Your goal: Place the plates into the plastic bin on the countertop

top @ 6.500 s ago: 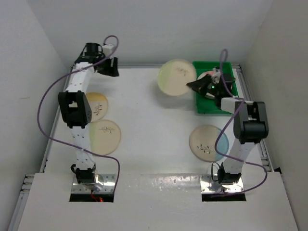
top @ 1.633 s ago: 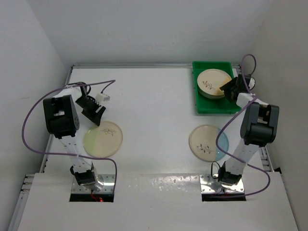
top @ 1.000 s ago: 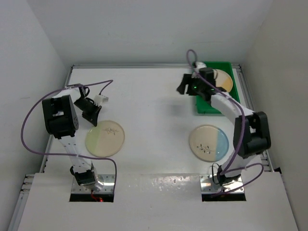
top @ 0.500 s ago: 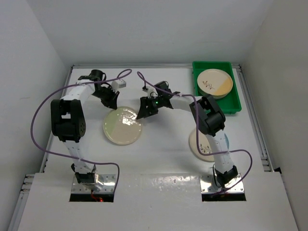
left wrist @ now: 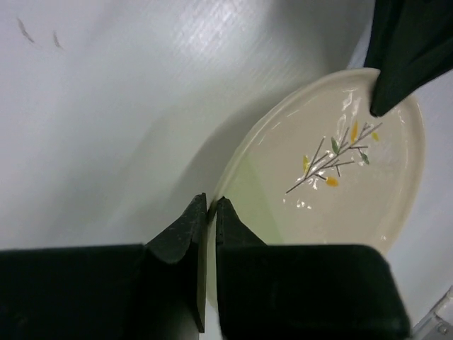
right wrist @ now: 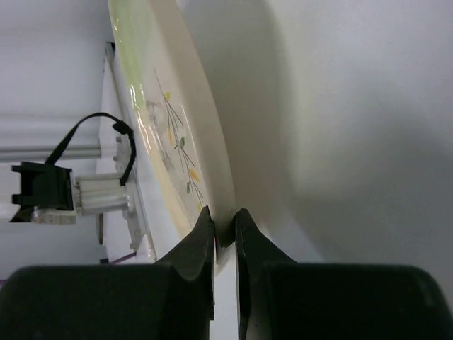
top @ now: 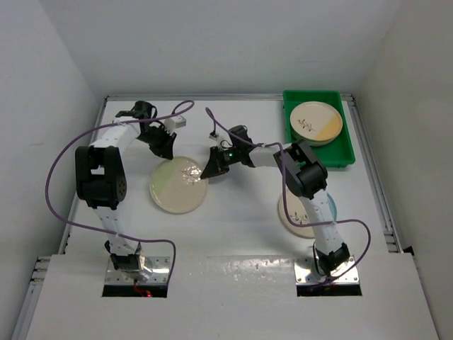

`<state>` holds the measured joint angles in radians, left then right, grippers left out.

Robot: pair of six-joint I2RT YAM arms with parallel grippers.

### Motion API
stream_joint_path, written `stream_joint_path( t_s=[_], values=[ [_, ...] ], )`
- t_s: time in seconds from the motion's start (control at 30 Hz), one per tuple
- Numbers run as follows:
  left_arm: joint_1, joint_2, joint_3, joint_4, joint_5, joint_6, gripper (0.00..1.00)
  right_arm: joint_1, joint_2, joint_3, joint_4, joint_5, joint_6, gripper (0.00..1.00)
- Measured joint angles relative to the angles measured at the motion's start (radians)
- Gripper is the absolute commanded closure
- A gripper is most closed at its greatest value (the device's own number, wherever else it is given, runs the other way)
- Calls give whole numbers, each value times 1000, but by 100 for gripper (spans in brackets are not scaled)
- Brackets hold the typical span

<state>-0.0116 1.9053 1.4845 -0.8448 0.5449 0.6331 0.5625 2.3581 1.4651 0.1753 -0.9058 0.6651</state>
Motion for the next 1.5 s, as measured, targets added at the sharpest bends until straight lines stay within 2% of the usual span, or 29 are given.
stream_joint_path(
  t_s=[0.1,0.17,0.2,0.33,0.47,0.6,0.73,0.87,1.03,1.17,1.2,1.37,1.4,1.47,1.5],
  values=[
    [3,0,32,5,3,-20,43,-27,-42,-49,64,5,78,100],
    [17,0,83,4,14,-50,31,-64,-81,-76,102,29,142,100],
    [32,1,114,6,19,-68,21,-92,-108,-95,135,44,177,100],
    [120,1,221,43,46,-140,20,-253,-246,-199,273,114,301,100],
    [182,1,243,79,26,-183,20,-482,-435,-347,369,257,387,100],
    [171,1,235,78,9,-197,20,-701,-586,-507,417,474,473,100],
    [132,2,217,76,-7,-197,20,-843,-605,-547,352,648,507,100],
    [98,2,212,76,-22,-193,20,-873,-565,-511,221,723,499,100],
    [84,2,212,76,-29,-193,20,-870,-499,-459,169,708,495,100],
    [81,2,210,76,-41,-188,20,-872,-496,-439,128,709,491,85],
    [80,2,208,77,-47,-187,20,-871,-496,-435,111,708,486,78],
    [42,3,193,76,-71,-173,20,-856,-506,-426,-24,731,413,58],
    [28,4,193,76,-76,-171,20,-851,-514,-426,-49,743,396,48],
    [-3,7,193,77,-81,-168,20,-841,-549,-426,-109,768,351,43],
    [-21,10,193,77,-83,-167,20,-838,-575,-426,-140,778,324,46]
  ],
)
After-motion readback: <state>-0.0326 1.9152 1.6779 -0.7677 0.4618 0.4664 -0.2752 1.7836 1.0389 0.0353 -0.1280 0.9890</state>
